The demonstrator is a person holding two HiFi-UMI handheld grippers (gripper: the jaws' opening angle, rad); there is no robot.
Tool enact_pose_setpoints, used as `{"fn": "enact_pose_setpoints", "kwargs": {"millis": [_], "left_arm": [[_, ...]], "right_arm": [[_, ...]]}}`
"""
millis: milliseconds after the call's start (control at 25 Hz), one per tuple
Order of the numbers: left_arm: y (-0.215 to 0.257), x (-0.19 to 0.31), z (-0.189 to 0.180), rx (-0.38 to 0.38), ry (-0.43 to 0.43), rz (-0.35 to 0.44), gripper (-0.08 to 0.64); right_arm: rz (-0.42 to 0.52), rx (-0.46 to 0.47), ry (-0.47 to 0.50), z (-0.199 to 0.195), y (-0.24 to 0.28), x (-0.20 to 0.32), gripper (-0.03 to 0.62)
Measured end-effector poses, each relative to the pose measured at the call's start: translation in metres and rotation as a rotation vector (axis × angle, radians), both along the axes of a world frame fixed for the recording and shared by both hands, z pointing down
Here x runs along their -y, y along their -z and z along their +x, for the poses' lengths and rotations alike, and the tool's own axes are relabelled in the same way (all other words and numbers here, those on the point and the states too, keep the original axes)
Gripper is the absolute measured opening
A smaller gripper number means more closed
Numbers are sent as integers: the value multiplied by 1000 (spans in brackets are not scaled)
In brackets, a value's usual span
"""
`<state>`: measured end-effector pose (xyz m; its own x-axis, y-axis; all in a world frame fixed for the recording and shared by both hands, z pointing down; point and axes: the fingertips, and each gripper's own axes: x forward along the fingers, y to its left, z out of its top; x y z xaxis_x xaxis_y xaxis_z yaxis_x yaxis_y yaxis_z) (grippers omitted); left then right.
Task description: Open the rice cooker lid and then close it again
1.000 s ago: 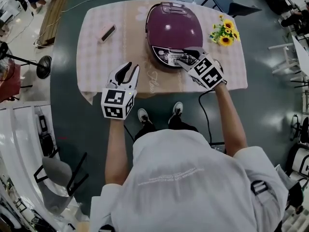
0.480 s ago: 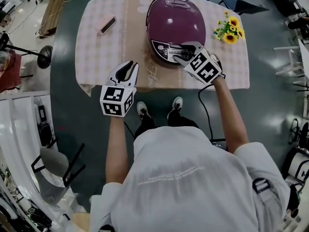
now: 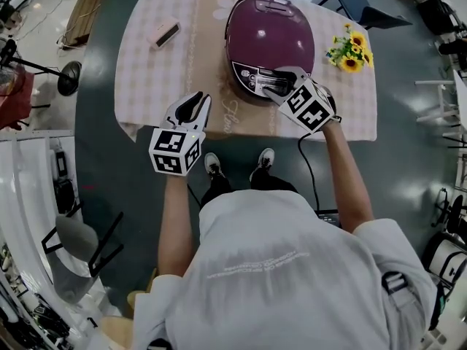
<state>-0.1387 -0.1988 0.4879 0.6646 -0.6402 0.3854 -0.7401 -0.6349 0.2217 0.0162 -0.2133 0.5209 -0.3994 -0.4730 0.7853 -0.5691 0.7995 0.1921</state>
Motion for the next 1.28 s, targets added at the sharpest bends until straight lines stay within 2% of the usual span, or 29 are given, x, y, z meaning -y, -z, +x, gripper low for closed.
{"fn": "enact_pose_setpoints", "kwargs": {"millis": [160,440,800,1040,1280], "left_arm": [[1,3,-4,-27,17,-9,74],[12,15,-10,-90,64,-7,74],[22,16,4,-93,33,14,75],[27,16,5,-99,24,23,75],[26,15,8,-89,5,16,75]], "right_arm": [[4,34,-20,-2,0,-2,224],[28,12,-20,-2,-5,-2,227],[50,-2,-11,-4,-7,-6,229],[32,61,-29,-5,-2,-5,229],[51,42,-30,-6,-4,-8,244]]}}
